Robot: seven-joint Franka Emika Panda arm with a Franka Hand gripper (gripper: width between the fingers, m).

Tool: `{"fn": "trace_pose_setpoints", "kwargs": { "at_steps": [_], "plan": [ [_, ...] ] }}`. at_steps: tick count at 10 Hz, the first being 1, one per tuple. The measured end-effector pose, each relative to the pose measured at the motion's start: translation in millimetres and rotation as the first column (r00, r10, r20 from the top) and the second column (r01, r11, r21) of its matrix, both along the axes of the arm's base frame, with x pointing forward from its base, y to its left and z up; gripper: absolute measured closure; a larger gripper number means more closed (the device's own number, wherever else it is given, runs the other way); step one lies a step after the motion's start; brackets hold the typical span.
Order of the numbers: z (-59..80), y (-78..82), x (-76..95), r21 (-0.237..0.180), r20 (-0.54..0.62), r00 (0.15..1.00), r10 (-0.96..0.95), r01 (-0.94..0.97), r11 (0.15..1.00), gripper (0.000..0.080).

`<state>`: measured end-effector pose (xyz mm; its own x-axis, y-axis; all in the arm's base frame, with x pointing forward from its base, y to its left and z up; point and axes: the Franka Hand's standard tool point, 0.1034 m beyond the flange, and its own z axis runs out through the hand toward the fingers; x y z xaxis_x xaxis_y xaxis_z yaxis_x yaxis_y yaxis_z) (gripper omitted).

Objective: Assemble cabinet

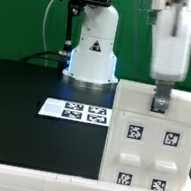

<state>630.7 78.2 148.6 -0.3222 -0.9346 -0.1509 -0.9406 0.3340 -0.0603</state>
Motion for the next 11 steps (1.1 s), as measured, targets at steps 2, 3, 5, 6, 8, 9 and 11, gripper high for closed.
{"fn": "trace_pose_setpoints", "kwargs": {
  "at_steps": [2,3,5,6,8,9,11],
  "plan": [
    [1.2,5.0,3.6,0.03,0.006,0.988,-0.155,0.155,0.987,0.0245],
    [1.7,5.7,4.8,0.035,0.016,0.989,-0.15,0.149,0.988,0.0245],
    [0.4,6.0,4.1,0.029,0.019,0.994,-0.11,0.11,0.994,0.0169],
    [0.6,6.1,4.1,0.025,0.024,0.997,-0.078,0.078,0.997,0.0037],
    [10.7,8.0,6.3,0.005,0.061,0.993,0.103,-0.104,0.995,0.0007],
    [18.1,9.4,8.1,-0.014,0.087,0.971,0.223,-0.223,0.975,0.0002],
    [25.1,19.4,7.6,-0.052,0.089,0.887,0.453,-0.45,0.891,0.0003]
  ]
}}
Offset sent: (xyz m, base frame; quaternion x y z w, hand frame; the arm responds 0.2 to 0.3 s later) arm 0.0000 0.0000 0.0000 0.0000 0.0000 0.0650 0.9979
